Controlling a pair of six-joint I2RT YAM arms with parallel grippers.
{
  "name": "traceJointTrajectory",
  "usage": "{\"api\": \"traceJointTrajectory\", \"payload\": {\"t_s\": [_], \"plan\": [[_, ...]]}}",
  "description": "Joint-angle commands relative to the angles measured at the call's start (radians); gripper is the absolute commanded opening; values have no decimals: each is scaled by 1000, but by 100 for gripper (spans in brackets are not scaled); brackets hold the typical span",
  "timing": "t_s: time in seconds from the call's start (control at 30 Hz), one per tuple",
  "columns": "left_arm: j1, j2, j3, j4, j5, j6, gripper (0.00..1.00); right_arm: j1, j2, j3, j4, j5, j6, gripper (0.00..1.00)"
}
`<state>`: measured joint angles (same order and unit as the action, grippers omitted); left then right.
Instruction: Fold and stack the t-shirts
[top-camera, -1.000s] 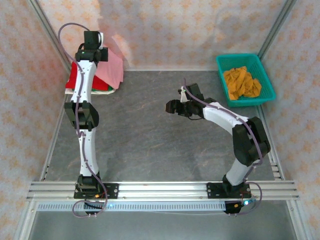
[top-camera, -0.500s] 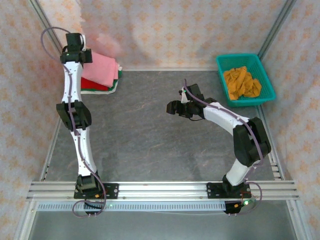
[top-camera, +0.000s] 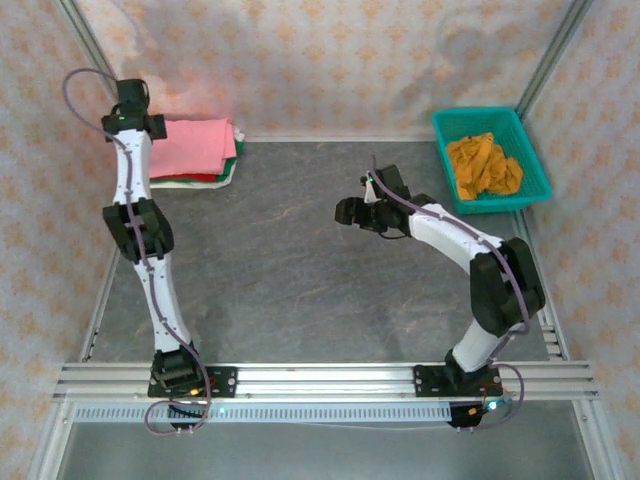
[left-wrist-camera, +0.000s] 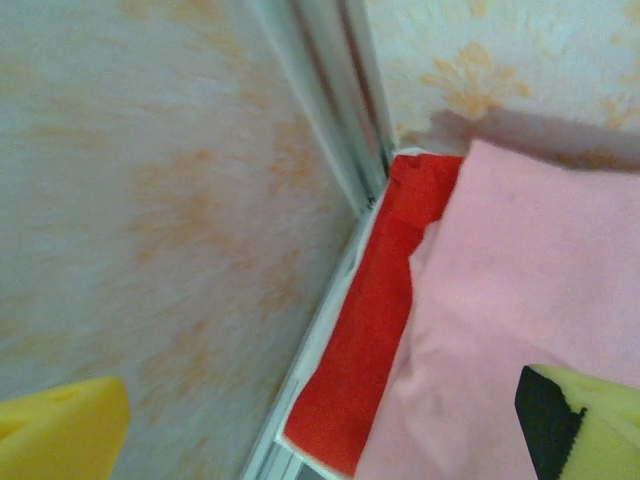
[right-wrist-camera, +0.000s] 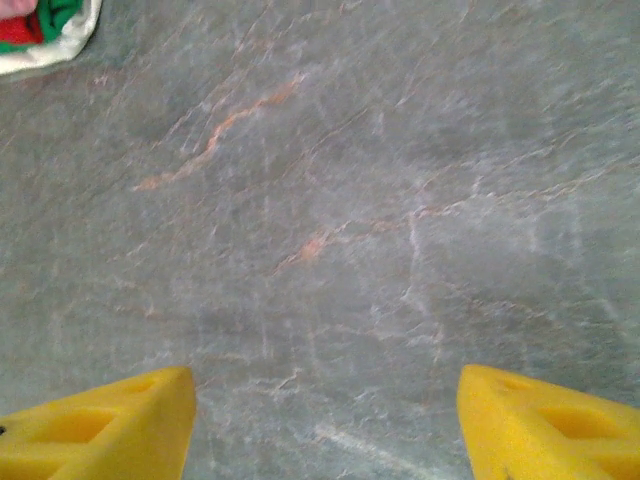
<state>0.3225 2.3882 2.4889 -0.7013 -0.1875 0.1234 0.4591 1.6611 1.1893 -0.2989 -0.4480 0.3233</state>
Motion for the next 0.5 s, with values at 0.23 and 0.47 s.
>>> {"api": "traceJointTrajectory", "payload": {"t_s": [0.23,0.47], "plan": [[-145,-969,-1134,666,121,-329,100,-7,-330,-233,323,534,-160,99],[-323,-1240,-1759,1041,50,-345,100,-13,-543,-532,584,841,-294,99]]}}
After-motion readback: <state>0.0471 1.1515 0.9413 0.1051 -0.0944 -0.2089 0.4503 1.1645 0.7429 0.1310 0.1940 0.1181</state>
